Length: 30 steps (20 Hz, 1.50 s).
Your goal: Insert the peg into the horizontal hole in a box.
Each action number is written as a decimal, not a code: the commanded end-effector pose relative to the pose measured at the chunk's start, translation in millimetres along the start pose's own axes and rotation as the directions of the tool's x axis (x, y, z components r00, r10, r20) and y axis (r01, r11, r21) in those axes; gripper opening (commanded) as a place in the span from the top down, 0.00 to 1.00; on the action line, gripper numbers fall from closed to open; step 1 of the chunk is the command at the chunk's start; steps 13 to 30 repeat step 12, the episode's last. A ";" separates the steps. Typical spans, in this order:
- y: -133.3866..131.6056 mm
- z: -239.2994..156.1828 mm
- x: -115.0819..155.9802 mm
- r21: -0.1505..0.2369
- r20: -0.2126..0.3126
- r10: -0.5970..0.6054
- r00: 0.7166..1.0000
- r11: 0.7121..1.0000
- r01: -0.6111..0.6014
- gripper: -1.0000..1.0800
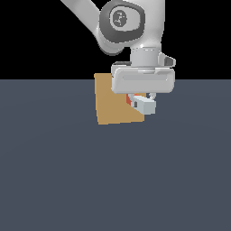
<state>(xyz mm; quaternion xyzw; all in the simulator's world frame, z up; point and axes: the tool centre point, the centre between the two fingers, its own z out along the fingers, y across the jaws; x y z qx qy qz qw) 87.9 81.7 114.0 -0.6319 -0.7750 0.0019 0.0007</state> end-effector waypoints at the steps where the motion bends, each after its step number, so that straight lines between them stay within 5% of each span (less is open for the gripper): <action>1: 0.8 -2.5 24.9 -0.004 0.000 -0.002 1.000 1.000 0.002 1.00; 9: 1.7 -3.4 66.9 -0.006 0.000 -0.002 1.000 1.000 0.002 1.00; 30: 2.6 -3.4 68.5 -0.006 0.000 -0.002 1.000 1.000 0.002 1.00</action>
